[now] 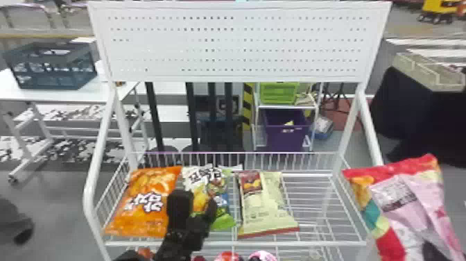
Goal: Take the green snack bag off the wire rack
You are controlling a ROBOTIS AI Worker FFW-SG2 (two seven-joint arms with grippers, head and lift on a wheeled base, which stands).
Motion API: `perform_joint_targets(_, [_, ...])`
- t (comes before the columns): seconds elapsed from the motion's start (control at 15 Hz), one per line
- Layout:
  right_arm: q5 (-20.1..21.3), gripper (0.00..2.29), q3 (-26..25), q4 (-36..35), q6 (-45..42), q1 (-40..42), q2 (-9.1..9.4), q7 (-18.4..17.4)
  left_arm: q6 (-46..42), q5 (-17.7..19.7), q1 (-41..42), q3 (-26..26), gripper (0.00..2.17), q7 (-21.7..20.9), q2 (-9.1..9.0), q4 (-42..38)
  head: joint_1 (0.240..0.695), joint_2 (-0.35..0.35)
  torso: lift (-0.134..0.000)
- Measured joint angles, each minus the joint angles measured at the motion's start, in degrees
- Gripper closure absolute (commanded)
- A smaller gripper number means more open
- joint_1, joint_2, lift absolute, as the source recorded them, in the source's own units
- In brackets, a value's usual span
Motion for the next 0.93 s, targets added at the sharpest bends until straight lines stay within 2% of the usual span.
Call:
perform_joint_targets(0.07, [0.0, 2.24, 0.0, 0.0, 0.0, 0.0, -0.01, 0.0, 0.7, 0.0, 0.3, 0.0, 1.89, -0.1, 0.15, -0.6, 0.499, 0.000, 0.000])
perform_joint_targets(0.4, [-0.1, 2.24, -0.1, 0.1, 0.0, -0.1, -0.15, 0.0, 1.6, -0.9, 3.0, 0.7, 1.89, 1.0, 1.21, -5.4, 0.499, 0.000, 0.000])
perform_joint_targets(0.93, [-0.1, 2.24, -0.1, -0.6, 0.0, 0.2, -0.11, 0.0, 3.2, -2.2, 10.2, 5.4, 1.89, -0.6, 5.28, -22.2, 0.499, 0.000, 0.000])
